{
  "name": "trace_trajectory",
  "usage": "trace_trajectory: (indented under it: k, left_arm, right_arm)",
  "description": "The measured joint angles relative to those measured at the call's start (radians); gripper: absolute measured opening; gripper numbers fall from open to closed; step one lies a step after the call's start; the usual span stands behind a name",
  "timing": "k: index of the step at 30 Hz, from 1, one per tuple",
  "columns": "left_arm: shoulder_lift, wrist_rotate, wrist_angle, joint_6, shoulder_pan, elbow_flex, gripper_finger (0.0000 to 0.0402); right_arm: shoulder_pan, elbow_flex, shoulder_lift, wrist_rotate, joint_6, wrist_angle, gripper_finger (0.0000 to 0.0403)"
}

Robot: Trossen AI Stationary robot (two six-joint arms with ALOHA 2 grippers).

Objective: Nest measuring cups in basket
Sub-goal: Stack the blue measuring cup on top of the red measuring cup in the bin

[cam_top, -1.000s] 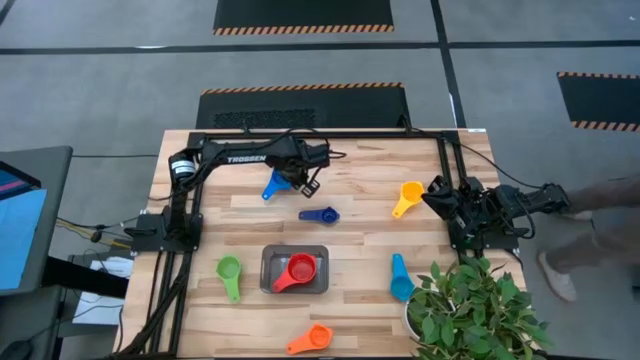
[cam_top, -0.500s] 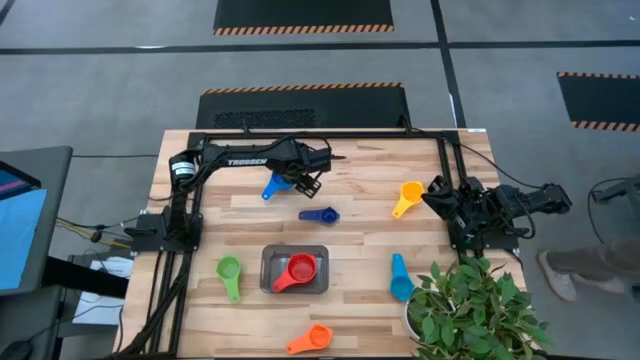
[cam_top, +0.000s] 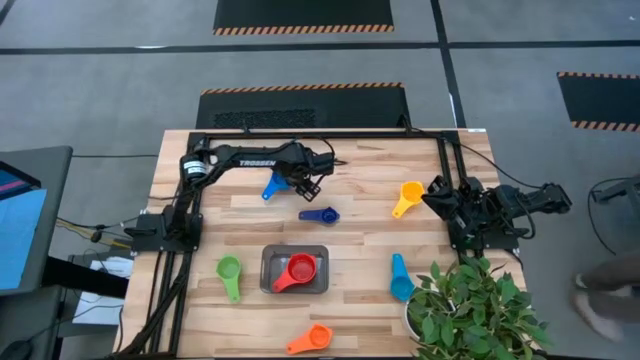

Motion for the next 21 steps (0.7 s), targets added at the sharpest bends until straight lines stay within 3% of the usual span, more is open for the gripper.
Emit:
trace_trajectory:
  k: [13, 16, 21]
  left_arm:
    - [0.088, 0.075, 0.021, 0.030, 0.019, 0.001, 0.0206]
    - [0.088, 0.086, 0.034, 0.046, 0.019, 0.001, 0.0158]
    - [0.084, 0.082, 0.036, 0.082, 0.019, 0.002, 0.0022]
  right_arm:
    - [0.000, 0.000, 0.000, 0.000, 0.000, -0.003, 0.0064]
    - [0.000, 0.000, 0.001, 0.000, 0.000, -0.004, 0.0064]
    - [0.000, 0.000, 0.001, -0.001, 0.000, -0.018, 0.0064]
